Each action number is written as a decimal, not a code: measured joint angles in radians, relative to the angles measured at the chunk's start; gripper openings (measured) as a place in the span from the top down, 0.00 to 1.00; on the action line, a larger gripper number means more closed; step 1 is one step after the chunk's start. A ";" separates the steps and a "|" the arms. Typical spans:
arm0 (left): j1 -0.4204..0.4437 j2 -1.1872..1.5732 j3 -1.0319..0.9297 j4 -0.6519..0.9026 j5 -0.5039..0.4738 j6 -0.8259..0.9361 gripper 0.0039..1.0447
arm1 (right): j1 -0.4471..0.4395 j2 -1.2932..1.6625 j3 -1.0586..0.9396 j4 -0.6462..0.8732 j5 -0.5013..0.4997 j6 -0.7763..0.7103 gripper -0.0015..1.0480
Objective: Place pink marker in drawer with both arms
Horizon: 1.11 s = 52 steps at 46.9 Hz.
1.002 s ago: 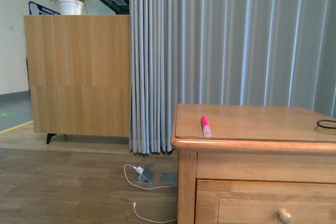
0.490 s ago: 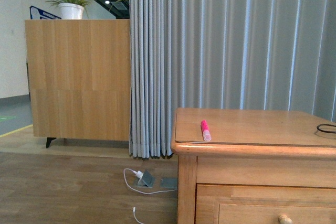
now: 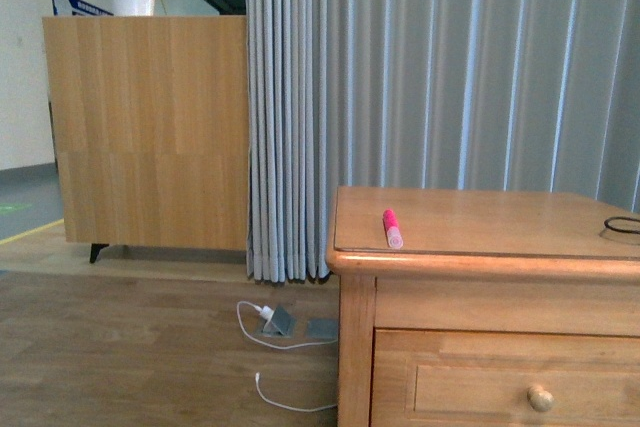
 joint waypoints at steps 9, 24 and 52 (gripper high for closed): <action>0.000 0.000 0.000 0.000 0.000 0.000 0.06 | 0.091 0.407 0.093 0.264 0.024 0.034 0.08; 0.000 0.000 0.000 0.000 0.000 0.000 0.06 | 0.206 1.159 0.389 0.619 0.085 0.060 0.08; 0.000 0.000 0.000 0.000 0.000 0.000 0.06 | 0.165 1.875 0.925 0.758 0.209 0.004 0.08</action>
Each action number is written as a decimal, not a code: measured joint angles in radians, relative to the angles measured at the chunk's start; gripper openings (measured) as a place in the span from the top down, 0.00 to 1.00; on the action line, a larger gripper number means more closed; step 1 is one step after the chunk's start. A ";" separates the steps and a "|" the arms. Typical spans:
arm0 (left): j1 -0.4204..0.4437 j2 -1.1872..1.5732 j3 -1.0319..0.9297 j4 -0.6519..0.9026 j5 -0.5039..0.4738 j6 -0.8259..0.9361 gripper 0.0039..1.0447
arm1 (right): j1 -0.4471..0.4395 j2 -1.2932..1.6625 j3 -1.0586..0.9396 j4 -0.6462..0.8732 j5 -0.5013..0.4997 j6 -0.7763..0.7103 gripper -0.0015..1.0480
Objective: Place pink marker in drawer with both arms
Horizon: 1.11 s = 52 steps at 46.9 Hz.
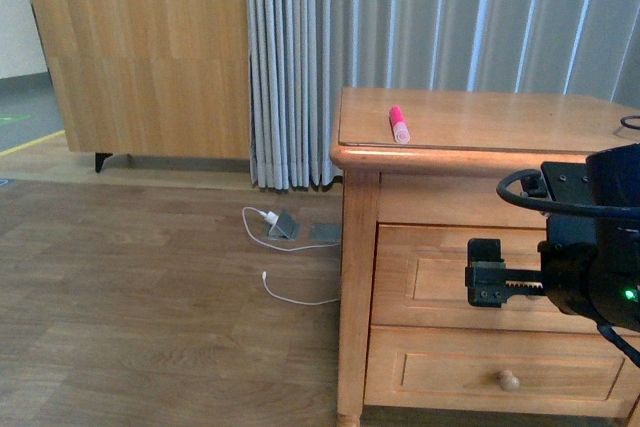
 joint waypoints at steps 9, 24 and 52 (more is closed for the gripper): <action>0.000 0.000 0.000 0.000 0.000 0.000 0.06 | -0.027 0.106 0.108 0.009 0.005 -0.023 0.08; 0.000 0.000 0.000 0.000 0.000 0.000 0.06 | -0.058 0.192 0.179 0.002 -0.018 -0.055 0.08; 0.000 0.000 0.000 0.000 0.000 0.000 0.06 | -0.069 0.228 0.199 0.006 0.002 -0.076 0.12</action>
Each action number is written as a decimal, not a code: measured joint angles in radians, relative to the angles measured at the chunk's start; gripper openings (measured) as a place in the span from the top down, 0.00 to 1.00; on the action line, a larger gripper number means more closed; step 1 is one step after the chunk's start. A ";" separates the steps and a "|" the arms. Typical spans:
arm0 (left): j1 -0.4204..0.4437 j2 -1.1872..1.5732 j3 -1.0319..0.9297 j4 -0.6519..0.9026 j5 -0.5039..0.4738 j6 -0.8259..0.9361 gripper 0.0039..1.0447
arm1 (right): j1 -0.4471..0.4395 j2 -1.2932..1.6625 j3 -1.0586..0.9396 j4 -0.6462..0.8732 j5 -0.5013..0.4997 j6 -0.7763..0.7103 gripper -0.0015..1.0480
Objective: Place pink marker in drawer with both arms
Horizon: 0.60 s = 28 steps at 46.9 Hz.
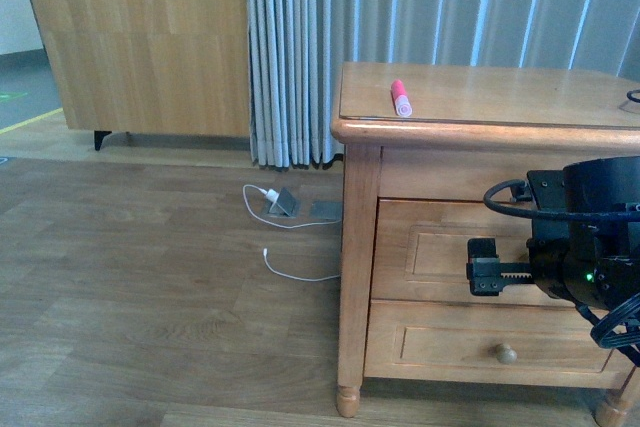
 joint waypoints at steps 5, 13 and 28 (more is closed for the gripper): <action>0.000 0.000 0.000 0.000 0.000 0.000 0.06 | -0.004 0.000 0.000 0.010 0.000 -0.002 0.34; 0.000 0.000 0.000 0.000 0.000 0.000 0.06 | -0.014 0.000 0.000 0.017 0.004 -0.001 0.60; 0.000 0.000 0.000 0.000 0.000 0.000 0.06 | -0.024 0.000 -0.012 0.018 -0.009 0.013 0.78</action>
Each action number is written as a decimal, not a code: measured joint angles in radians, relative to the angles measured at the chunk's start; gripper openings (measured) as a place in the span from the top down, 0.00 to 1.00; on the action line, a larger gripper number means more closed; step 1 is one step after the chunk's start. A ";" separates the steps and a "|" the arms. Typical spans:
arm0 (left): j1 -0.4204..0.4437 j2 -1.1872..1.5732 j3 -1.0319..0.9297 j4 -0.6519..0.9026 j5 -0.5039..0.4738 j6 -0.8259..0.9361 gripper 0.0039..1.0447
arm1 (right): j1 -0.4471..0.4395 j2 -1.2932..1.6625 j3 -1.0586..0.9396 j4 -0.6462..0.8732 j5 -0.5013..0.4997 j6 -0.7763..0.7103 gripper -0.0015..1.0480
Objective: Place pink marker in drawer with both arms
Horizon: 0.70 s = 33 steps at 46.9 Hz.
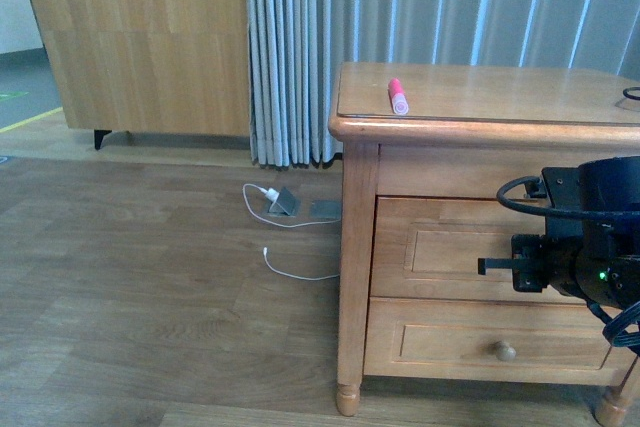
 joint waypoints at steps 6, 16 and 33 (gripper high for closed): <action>0.000 0.000 0.000 0.000 0.000 0.000 0.06 | -0.004 -0.012 -0.023 0.003 -0.019 0.020 0.79; 0.000 0.000 0.000 0.000 0.000 0.000 0.06 | -0.006 -0.102 -0.176 0.042 -0.072 0.064 0.79; 0.000 0.000 0.000 0.000 0.000 0.000 0.06 | -0.040 -0.399 -0.643 0.115 -0.185 0.072 0.79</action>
